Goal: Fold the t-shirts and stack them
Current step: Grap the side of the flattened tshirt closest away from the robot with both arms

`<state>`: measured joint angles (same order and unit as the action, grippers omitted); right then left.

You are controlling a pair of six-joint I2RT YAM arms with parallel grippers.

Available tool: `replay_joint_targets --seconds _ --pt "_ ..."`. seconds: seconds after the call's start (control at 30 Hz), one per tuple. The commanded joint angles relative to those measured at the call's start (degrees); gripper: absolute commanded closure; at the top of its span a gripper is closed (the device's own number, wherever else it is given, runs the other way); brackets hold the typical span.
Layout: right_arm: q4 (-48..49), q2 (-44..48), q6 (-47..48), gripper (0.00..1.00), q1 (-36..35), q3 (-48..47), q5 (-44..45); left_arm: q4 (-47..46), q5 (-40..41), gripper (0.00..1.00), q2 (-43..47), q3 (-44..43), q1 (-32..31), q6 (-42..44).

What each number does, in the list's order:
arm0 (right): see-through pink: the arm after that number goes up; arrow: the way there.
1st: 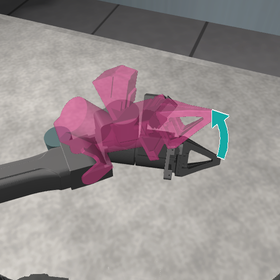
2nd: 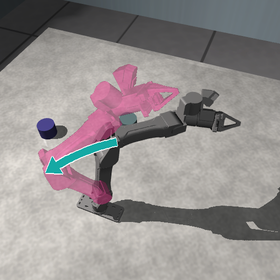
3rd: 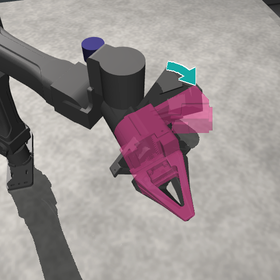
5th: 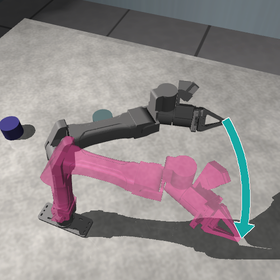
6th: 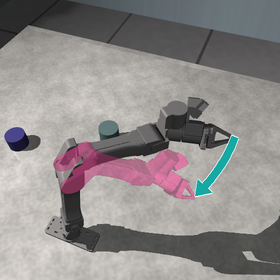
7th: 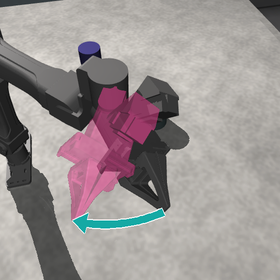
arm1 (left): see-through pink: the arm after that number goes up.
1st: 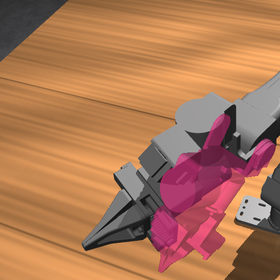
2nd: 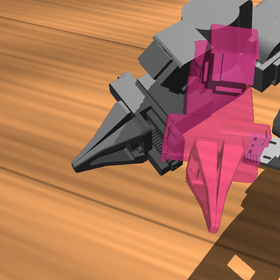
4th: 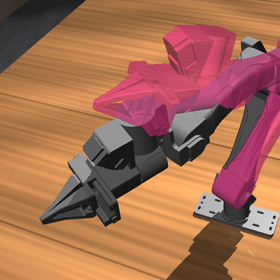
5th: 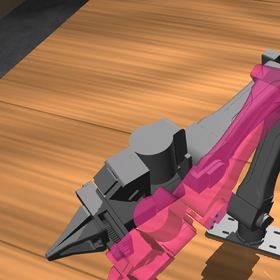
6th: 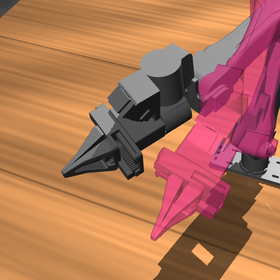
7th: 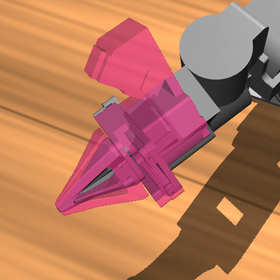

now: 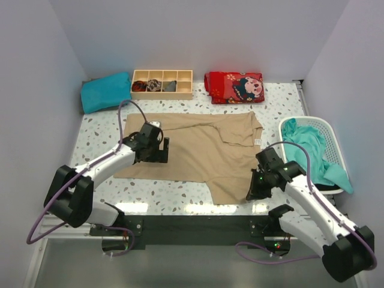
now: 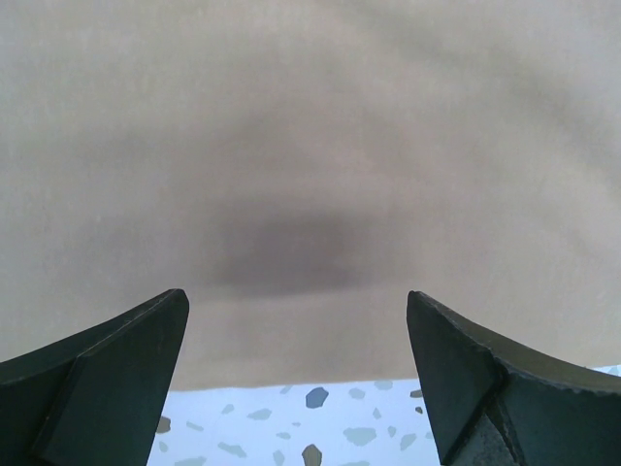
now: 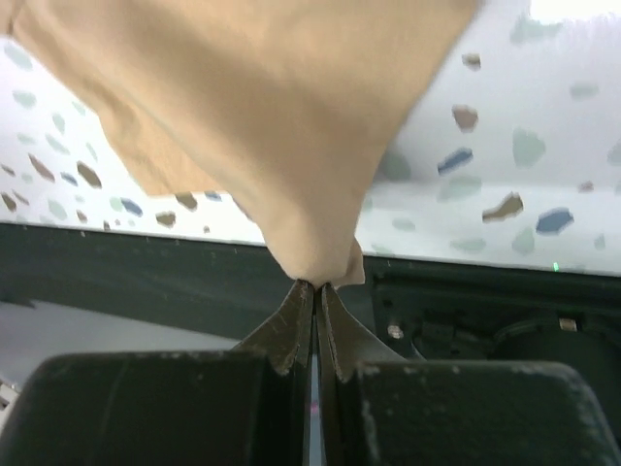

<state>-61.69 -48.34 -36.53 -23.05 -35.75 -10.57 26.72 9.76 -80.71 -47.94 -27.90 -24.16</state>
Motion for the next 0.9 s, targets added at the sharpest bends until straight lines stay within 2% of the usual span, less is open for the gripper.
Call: replay_joint_targets --seconds 0.0,0.13,0.27,0.4,0.53,0.67,0.87 --pt "12.89 -6.49 -0.47 1.00 -0.24 0.24 0.38 4.21 1.75 0.00 4.32 1.45 -0.05 -4.13" --pt "16.34 -10.28 0.76 1.00 -0.15 -0.72 1.07 11.23 4.91 0.00 7.57 1.27 -0.05 -7.64" --pt "17.39 -12.74 2.96 1.00 -0.24 -2.48 0.73 14.23 10.01 0.00 12.22 2.94 0.21 -13.26" --pt "19.76 -15.20 6.64 1.00 -0.15 -3.98 -1.03 12.30 10.10 0.00 16.45 5.84 1.18 -19.58" --pt "20.47 -18.54 9.98 1.00 -0.15 -6.69 -1.82 13.26 12.12 0.00 21.28 7.60 5.47 -23.64" --pt "21.17 -20.92 12.44 1.00 -0.15 -8.20 -3.05 11.69 13.44 0.00 26.99 9.79 9.87 -24.79" --pt "21.61 -23.91 14.30 1.00 -0.24 -9.95 -2.88 7.65 11.78 0.00 29.56 13.49 14.89 -24.18"
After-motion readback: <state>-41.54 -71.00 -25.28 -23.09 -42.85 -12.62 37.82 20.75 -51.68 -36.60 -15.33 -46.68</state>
